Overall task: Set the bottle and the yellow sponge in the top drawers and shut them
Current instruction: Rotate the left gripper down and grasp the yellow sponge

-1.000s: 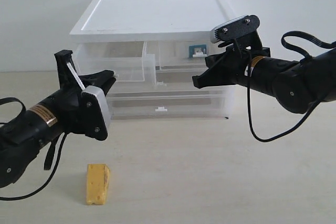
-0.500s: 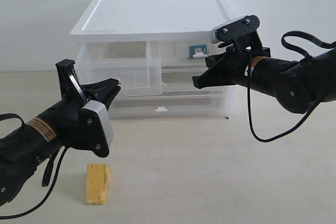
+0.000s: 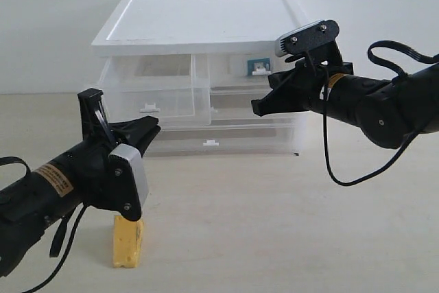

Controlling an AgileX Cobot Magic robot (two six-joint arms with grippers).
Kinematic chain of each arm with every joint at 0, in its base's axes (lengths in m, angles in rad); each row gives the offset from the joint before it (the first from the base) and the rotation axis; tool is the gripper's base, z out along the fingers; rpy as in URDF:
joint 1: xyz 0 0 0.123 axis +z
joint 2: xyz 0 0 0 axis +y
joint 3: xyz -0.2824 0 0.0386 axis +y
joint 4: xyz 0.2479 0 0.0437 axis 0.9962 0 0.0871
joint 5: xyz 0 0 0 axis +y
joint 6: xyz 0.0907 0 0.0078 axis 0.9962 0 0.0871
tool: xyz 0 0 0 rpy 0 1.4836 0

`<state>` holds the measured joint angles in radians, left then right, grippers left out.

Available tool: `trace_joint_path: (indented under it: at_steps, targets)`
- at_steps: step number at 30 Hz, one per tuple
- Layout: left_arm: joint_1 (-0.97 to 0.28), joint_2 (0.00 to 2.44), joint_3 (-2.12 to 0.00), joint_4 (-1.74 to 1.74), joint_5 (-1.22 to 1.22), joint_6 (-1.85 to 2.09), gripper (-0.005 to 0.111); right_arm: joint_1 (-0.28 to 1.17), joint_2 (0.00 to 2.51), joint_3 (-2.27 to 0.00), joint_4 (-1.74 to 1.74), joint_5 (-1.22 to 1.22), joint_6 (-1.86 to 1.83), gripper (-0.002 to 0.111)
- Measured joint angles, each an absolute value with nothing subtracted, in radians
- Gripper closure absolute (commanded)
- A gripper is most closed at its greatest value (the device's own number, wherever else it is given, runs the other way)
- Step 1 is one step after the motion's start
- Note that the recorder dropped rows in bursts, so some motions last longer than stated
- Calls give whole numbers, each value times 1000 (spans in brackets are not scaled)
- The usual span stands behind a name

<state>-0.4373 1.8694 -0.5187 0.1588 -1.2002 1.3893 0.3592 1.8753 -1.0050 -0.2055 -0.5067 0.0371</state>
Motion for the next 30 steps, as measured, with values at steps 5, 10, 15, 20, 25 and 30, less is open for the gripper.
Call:
trace_joint_path:
  at_steps: [5,10,15,20,25,30]
  targets:
    - [-437,1869,-489,171,-1200,1387,103,359,1875,-1005,-206,-507,37,108]
    - [-437,1827,-424,216,-1204,1226,103,359,1877,-1005,-206,-507,37,108]
    - [-437,1707,-365,164,-1206,761,103,359,1877,-1005,-206,-507,37,108]
    - [-437,1566,-346,119,-1099,311,92,359,1877,-1005,-206,-507,37,108]
    - [-437,1442,-349,237,-761,-44,46,359,1877,-1005,-206,-507,39,108]
    - [-437,1386,-361,312,-515,-321,46,359,1877,-1005,-206,-507,48,108]
